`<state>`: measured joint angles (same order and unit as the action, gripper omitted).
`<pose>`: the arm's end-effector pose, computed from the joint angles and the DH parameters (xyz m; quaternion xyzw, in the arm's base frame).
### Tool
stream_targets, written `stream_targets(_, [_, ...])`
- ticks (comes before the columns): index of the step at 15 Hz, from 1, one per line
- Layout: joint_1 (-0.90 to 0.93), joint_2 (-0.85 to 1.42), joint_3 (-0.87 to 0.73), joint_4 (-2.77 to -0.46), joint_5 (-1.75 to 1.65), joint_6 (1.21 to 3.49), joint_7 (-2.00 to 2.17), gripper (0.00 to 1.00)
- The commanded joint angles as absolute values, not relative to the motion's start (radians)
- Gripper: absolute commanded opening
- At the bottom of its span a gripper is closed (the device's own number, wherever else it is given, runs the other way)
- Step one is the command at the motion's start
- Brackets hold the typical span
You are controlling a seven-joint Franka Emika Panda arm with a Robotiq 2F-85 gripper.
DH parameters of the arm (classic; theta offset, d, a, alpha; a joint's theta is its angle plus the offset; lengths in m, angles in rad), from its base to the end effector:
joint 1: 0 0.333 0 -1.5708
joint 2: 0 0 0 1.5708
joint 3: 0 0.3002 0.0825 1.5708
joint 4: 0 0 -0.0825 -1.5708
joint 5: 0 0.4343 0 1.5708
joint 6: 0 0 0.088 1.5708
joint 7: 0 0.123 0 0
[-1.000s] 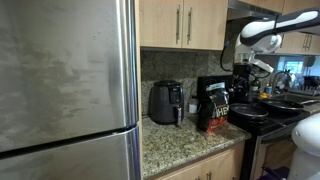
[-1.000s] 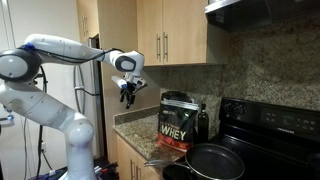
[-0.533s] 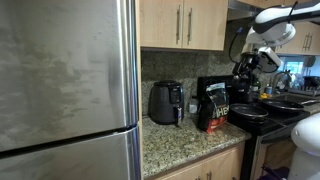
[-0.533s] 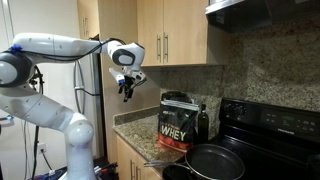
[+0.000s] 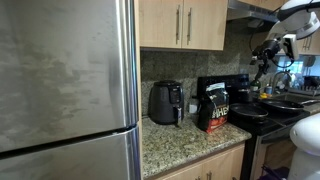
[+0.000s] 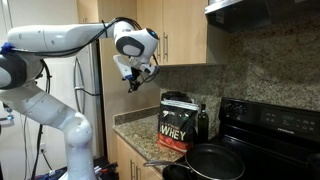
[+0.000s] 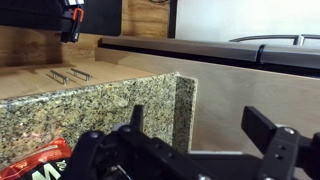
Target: Put the Whey protein bag away to the side of the counter
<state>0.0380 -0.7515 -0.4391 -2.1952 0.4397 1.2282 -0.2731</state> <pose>0.3271 -0.1186 0.6098 -0.9262 -0.0549 0.0176 0.3726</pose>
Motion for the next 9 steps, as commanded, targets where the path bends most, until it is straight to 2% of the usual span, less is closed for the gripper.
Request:
stream_targets(1, [-0.014, -0.627, -0.396, -2.060, 0.547, 1.120, -0.182, 1.00])
stream_targets(6, [-0.052, -0.437, -0.484, -1.837, 0.844, 0.809, -0.069, 1.00])
stream_targets(9, [-0.148, -0.456, -0.414, -1.877, 0.849, 0.811, -0.093, 1.00])
